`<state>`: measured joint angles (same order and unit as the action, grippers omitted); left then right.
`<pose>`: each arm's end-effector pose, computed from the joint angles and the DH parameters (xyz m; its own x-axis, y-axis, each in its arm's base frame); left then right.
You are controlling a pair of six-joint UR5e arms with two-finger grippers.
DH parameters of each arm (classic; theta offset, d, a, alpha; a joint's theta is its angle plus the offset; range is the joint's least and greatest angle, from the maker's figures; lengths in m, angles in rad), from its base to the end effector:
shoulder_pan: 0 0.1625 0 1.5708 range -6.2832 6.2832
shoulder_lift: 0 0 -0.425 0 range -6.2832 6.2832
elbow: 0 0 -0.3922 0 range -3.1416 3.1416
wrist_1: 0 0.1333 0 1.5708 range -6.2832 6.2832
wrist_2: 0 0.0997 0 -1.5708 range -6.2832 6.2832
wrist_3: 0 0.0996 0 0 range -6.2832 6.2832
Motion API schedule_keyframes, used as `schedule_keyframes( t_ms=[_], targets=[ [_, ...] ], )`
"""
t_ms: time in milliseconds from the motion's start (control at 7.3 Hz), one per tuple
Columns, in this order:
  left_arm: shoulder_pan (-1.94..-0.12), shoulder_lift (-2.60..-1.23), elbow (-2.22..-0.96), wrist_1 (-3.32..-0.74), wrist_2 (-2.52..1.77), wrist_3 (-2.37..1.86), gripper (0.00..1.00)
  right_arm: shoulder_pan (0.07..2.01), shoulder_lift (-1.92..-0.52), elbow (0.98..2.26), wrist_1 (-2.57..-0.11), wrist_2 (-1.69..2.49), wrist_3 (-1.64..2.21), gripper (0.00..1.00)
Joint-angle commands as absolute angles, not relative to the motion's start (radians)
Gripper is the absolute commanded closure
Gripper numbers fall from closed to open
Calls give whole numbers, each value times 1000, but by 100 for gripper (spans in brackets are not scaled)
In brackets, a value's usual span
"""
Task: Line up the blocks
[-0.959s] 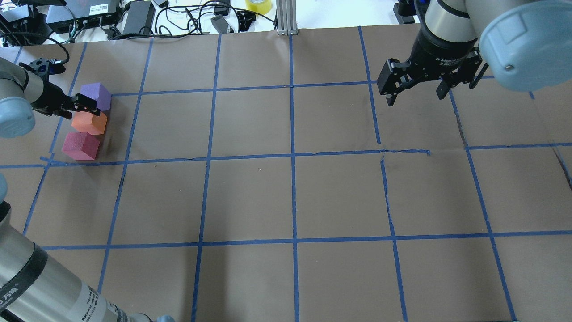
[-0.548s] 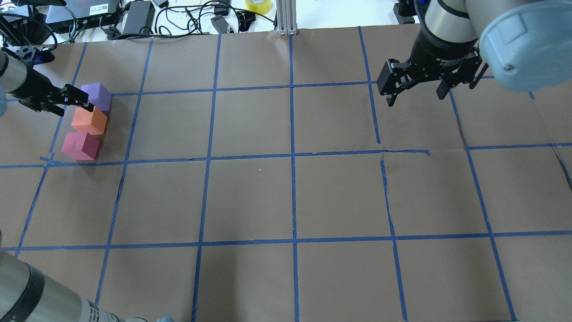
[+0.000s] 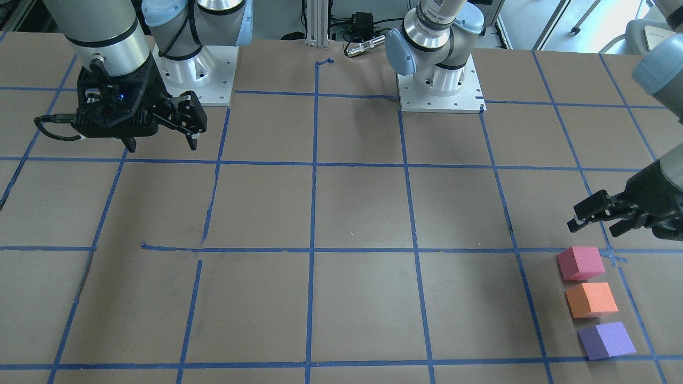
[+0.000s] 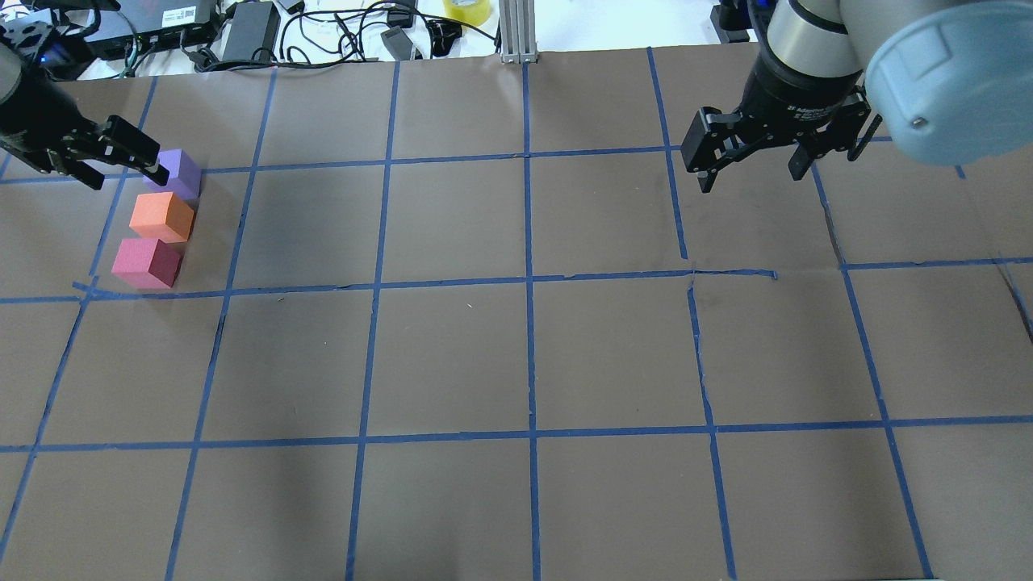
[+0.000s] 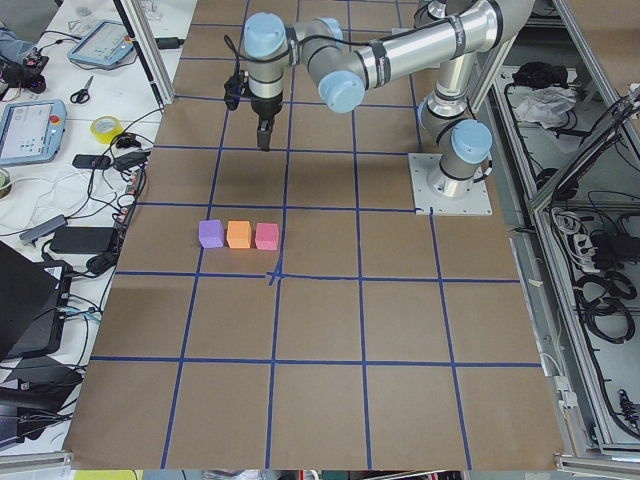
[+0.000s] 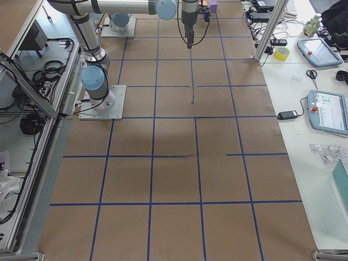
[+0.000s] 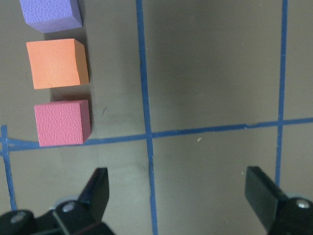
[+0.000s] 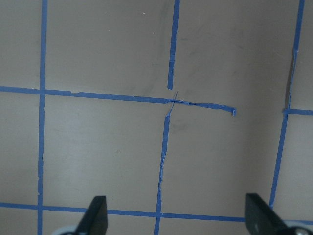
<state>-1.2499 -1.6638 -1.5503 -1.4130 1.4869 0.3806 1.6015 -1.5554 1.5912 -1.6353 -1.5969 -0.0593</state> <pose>0.0354 -0.5556 0.4669 -0.9968 0.0657 0.0459 0.0603 0.9921 -0.1101 0.1460 -0.4968 0.4767 -0.9956 -0.0891 0.0277 -0.0898 0.9956 -0.0271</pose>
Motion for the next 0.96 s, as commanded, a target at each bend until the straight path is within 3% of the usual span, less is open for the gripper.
schedule_keyframes(
  t_ms=[0, 822],
  targets=[
    [-1447, -1557, -1514, -1514, 1514, 174, 0, 1601, -1555, 1592, -1637, -1597, -60, 0],
    [-1528, -1496, -1503, -1568, 1569, 100, 0, 1601, -1557, 1592, -1635, -1629, -57, 0]
  ],
)
